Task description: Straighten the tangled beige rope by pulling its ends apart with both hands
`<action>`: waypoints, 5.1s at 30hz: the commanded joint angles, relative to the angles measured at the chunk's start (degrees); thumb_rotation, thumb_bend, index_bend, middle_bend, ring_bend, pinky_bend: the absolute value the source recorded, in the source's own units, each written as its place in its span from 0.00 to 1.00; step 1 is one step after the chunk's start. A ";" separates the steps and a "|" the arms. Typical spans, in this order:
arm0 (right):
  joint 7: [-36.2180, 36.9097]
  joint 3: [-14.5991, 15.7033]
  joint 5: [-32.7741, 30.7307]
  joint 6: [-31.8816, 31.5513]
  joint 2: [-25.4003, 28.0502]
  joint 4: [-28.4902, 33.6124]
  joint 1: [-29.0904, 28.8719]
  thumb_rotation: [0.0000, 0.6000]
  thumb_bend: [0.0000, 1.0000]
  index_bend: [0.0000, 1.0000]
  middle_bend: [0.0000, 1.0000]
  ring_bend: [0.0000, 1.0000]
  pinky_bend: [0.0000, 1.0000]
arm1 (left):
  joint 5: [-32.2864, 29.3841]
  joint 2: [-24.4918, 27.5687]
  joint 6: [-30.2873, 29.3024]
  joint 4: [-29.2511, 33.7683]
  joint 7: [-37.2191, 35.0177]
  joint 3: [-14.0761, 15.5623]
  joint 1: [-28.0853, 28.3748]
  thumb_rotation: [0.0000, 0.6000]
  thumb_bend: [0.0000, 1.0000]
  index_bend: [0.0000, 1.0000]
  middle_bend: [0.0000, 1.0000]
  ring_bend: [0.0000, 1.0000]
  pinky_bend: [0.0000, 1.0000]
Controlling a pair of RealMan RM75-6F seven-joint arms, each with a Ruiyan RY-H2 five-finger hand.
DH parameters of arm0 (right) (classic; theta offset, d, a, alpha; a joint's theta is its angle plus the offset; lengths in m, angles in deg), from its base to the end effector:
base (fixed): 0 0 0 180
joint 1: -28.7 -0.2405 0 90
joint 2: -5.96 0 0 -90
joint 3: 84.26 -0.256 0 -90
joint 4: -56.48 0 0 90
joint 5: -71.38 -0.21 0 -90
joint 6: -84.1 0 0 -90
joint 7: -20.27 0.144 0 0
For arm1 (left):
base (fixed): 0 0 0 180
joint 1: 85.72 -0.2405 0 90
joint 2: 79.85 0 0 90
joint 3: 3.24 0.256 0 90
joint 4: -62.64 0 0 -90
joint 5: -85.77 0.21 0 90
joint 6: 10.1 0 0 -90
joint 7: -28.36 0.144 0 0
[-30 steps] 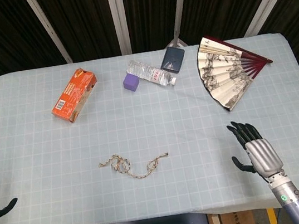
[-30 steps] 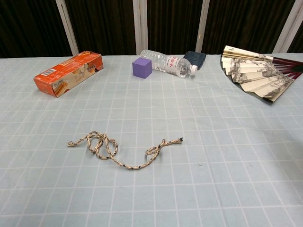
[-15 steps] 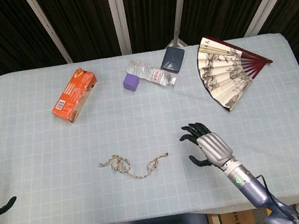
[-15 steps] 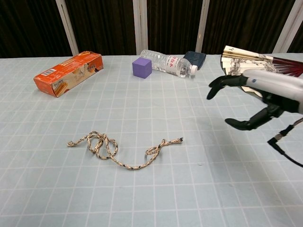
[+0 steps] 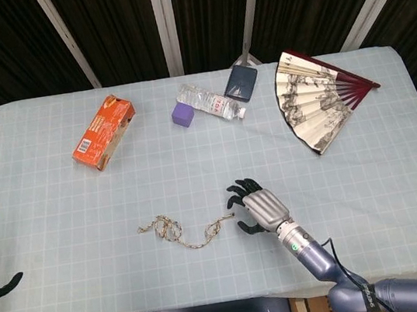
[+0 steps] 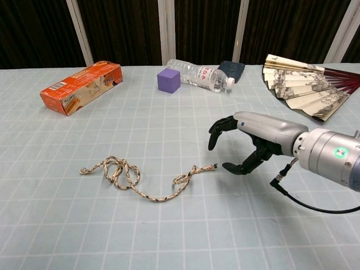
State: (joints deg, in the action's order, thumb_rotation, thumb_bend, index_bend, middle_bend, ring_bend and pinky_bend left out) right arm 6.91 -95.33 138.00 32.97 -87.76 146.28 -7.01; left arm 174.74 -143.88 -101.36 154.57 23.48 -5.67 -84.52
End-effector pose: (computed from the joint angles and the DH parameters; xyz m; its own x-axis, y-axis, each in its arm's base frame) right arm -0.1373 -0.2940 -0.0534 0.2206 -0.4505 0.8651 -0.9421 -0.3281 0.0693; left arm -0.3108 0.1591 0.1704 0.3262 -0.0724 0.9425 0.9448 -0.0088 -0.3277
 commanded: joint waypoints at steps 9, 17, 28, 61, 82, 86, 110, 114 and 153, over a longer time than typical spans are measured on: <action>1.15 1.24 -1.95 -0.14 -4.86 -4.80 -0.75 1.00 0.41 0.45 0.20 0.00 0.00 | -0.39 -0.51 0.45 -0.07 0.27 -0.34 0.45 1.00 0.13 0.05 0.00 0.00 0.00; 1.98 0.48 -0.97 -2.72 -8.81 -8.02 -1.19 1.00 0.41 0.45 0.20 0.00 0.00 | -0.65 -0.66 0.80 -0.21 -0.05 -0.55 0.78 1.00 0.13 0.05 0.00 0.00 0.00; 2.88 0.26 -0.54 -4.33 -11.17 -10.53 -1.07 1.00 0.41 0.47 0.20 0.00 0.00 | -0.45 -0.51 0.95 -0.23 -0.51 -0.35 0.89 1.00 0.13 0.05 0.00 0.00 0.00; 1.10 -0.84 -3.60 -4.70 -16.03 -13.10 -1.51 1.00 0.41 0.55 0.24 0.00 0.00 | -1.18 -0.50 1.62 -0.09 -0.75 -0.51 1.33 1.00 0.13 0.05 0.00 0.00 0.00; -0.61 -0.88 -5.30 -4.38 -16.85 -14.11 -1.40 1.00 0.42 0.57 0.24 0.00 0.00 | -1.32 -0.35 1.62 0.04 -1.17 -0.56 1.36 1.00 0.13 0.05 0.00 0.00 0.00; -0.90 -0.76 -5.61 -4.35 -16.76 -14.04 -1.24 1.00 0.43 0.58 0.24 0.00 0.00 | -1.33 -0.34 1.54 0.08 -1.18 -0.58 1.34 1.00 0.13 0.05 0.00 0.00 0.00; 0.20 -0.67 -3.96 -6.84 -9.83 -7.23 1.24 1.00 0.48 0.65 0.25 0.00 0.00 | -1.18 -0.04 2.11 0.95 -0.42 -0.11 1.40 1.00 0.13 0.06 0.00 0.00 0.00; 0.96 -0.66 -4.02 -7.45 -8.79 -5.68 1.95 1.00 0.48 0.65 0.25 0.00 0.00 | -1.11 0.04 2.20 2.08 0.37 -0.10 1.51 1.00 0.13 0.06 0.00 0.00 0.00; 0.42 -1.80 -7.64 -9.33 -1.16 1.09 3.30 1.00 0.48 0.66 0.25 0.00 0.00 | -26.04 -10.94 27.95 11.06 33.61 -8.41 24.63 1.00 0.28 0.39 0.15 0.00 0.00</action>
State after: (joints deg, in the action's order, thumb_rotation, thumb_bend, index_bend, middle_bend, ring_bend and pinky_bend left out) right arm 7.38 -97.10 130.44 23.68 -88.92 147.38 -3.71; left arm 149.98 -153.33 -74.24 166.56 55.74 -13.95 -61.16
